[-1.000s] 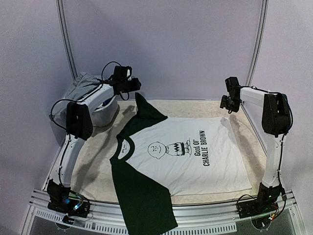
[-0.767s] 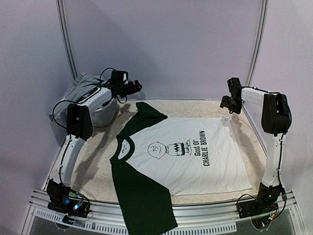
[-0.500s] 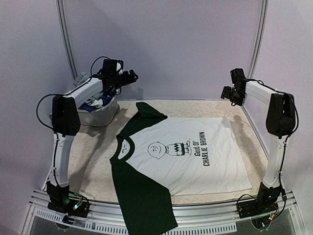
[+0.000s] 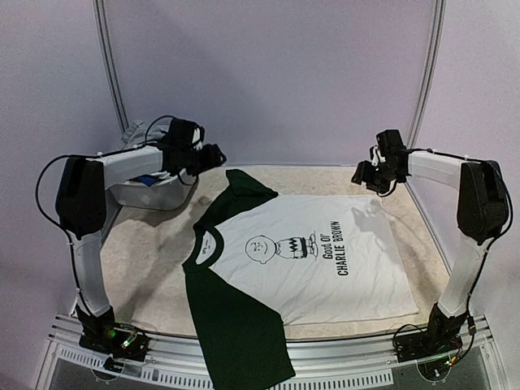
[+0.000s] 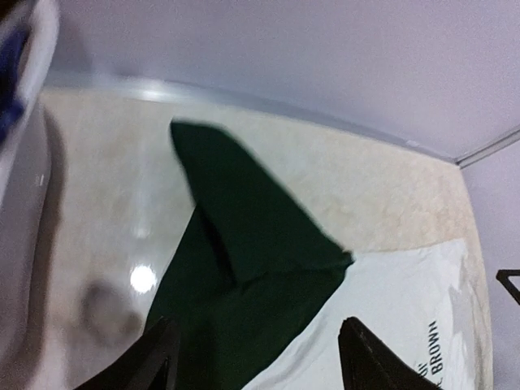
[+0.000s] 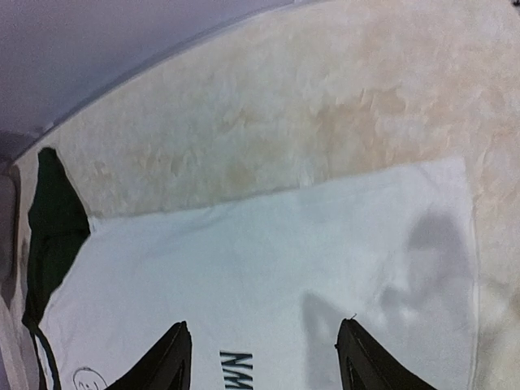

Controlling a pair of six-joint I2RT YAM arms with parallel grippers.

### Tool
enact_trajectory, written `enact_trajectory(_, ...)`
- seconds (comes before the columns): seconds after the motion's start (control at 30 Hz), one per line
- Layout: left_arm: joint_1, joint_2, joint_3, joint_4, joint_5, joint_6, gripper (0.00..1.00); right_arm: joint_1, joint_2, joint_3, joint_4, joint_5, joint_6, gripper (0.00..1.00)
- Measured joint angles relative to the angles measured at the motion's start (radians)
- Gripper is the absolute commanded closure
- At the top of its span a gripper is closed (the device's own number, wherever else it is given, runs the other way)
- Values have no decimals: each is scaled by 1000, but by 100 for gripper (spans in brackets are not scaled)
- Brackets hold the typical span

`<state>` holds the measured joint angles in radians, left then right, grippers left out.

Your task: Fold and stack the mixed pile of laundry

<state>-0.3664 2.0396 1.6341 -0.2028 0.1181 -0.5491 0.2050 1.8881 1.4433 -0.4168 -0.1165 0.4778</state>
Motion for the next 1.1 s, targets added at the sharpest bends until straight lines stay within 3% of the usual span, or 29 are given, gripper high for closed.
enact_trajectory(0.17,-39,-148,-256,-80,-95,-2,30,79,-90,-153,13,3,13,36)
enact_trajectory(0.37,-159,-525,-486,-149,-196,7,25,172,-337,-336,57,50,46,32)
enact_trajectory(0.53,-243,-700,-644,-208,-256,-3,25,234,-500,-450,82,82,69,28)
enact_trajectory(0.83,-318,-718,-859,-245,-329,-29,34,359,-663,-635,75,193,110,28)
enact_trajectory(0.97,-318,-603,-831,-189,-315,-28,35,354,-630,-638,71,243,124,30)
enact_trajectory(1.1,-318,-465,-702,-181,-311,-20,37,318,-484,-551,64,246,122,33)
